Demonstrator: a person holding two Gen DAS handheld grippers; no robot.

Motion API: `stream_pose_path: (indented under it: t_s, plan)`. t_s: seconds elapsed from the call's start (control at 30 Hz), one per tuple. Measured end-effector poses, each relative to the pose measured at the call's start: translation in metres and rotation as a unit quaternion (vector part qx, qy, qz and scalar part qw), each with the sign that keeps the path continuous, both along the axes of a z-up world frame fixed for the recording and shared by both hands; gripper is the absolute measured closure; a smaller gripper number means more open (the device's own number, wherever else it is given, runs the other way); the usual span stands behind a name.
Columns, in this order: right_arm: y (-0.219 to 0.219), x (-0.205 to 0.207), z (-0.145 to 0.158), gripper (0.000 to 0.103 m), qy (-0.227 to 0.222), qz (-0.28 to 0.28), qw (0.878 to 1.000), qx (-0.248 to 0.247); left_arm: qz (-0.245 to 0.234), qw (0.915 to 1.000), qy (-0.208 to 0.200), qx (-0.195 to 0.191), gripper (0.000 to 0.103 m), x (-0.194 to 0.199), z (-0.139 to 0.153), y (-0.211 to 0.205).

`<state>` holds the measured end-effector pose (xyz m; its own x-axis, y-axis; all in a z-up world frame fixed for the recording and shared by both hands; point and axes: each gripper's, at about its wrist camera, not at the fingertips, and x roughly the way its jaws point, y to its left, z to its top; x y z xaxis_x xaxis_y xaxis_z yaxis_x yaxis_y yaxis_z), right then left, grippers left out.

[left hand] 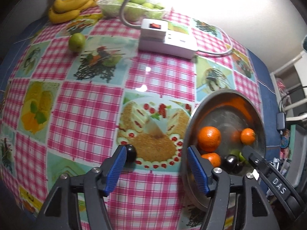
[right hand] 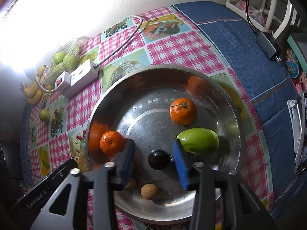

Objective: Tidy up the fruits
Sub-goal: 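Open the left tool to drop the kiwi while the right tool releases its cherry into the bowl, then withdraw both tools from the bowl toward the last cherry and green fruit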

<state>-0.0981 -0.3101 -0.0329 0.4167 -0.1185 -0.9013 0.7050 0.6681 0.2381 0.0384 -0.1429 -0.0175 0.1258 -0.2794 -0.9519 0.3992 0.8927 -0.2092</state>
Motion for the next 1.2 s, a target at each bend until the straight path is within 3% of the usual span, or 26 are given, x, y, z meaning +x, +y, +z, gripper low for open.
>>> stream_pose_path:
  t_s: [0.27,0.57,0.63,0.73,1.03,1.07,1.13,1.2]
  plan:
    - [0.002,0.003,0.0,0.04,0.005,0.005,1.0,-0.014,0.024,0.9995,-0.012,0.018,0.016,0.005,-0.001,0.009]
    - [0.006,0.008,-0.001,0.032,0.013,0.013,0.999,-0.029,0.038,0.9988,-0.008,0.031,0.01,0.01,-0.008,0.012]
    - [0.006,0.009,-0.002,0.024,0.013,0.015,0.999,-0.028,0.041,0.9986,-0.011,0.032,0.008,0.011,-0.008,0.013]
    - [0.007,0.01,-0.004,0.023,0.015,0.018,0.999,-0.028,0.049,0.9979,-0.019,0.037,0.0,0.013,-0.008,0.015]
    - [0.009,0.012,-0.007,0.022,0.015,0.023,0.999,-0.031,0.062,0.9971,-0.021,0.04,0.0,0.018,-0.011,0.022]
    - [0.009,0.013,-0.008,0.021,0.015,0.024,0.999,-0.032,0.061,0.9971,-0.022,0.04,0.0,0.017,-0.011,0.022]
    - [0.01,0.013,-0.008,0.002,0.015,0.025,0.999,-0.032,0.061,0.9971,-0.025,0.039,0.0,0.018,-0.01,0.023]
    - [0.01,0.014,-0.007,0.002,0.013,0.026,0.999,-0.036,0.06,0.9971,-0.027,0.039,0.0,0.018,-0.01,0.022]
